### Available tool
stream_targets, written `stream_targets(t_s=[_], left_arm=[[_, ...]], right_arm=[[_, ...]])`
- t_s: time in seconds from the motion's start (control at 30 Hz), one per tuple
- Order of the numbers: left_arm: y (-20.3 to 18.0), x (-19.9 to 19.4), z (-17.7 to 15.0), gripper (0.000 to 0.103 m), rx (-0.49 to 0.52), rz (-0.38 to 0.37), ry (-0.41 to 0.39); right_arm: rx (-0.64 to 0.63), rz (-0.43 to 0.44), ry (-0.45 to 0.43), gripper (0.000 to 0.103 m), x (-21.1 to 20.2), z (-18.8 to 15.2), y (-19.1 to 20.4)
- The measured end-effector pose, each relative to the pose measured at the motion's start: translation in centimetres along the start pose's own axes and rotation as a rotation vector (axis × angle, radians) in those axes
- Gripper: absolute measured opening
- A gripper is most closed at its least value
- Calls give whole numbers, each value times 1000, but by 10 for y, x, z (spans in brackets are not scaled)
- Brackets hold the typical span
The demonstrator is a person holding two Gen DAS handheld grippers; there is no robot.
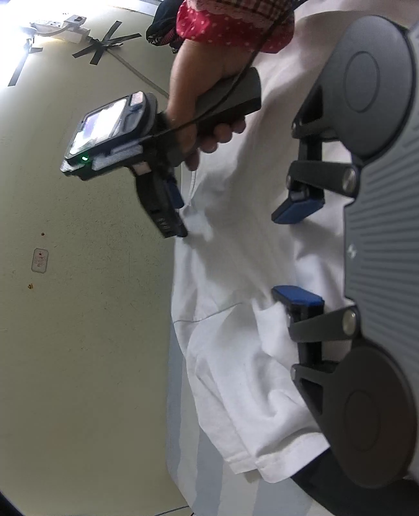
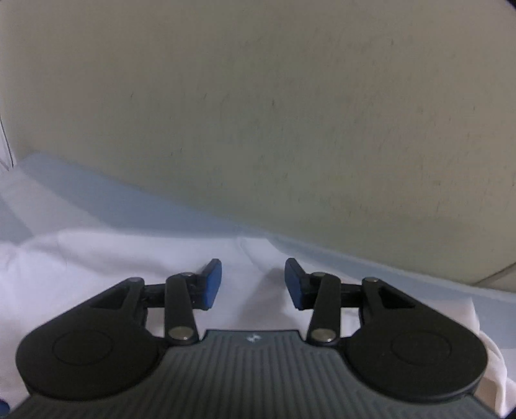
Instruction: Fold small clothes
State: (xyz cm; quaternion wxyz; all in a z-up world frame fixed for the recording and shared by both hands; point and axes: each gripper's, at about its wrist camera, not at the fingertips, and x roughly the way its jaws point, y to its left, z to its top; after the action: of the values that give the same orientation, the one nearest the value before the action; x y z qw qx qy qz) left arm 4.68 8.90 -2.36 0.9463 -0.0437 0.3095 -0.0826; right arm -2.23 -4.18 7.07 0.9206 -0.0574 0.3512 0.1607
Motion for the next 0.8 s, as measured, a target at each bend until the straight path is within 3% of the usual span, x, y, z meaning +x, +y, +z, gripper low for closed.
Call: stream_targets(t_s=[0.2,0.43,0.5,0.63,0.73,0.8], left_arm=[[-6,2,1,50,11,6,7],[-8,1,1,52,-4,9,3],[-11,1,1,54,-5,17,1],[-16,-2,0,58,-6,32,-3],[-19,-2,0,58,-4,49,-1],[-21,-2,0,59,1,62,1]], right_arm=[[47,113,-1,59,-48,-10,-9],[92,223,18,66,-148,-78,-53],[104,242,39,70,-162,-105,-43],[145,194,60,75,-211,-153,-68],[227,105,89,75,-244,-186,-89],[304,53,60,75,-264,-201,-104]])
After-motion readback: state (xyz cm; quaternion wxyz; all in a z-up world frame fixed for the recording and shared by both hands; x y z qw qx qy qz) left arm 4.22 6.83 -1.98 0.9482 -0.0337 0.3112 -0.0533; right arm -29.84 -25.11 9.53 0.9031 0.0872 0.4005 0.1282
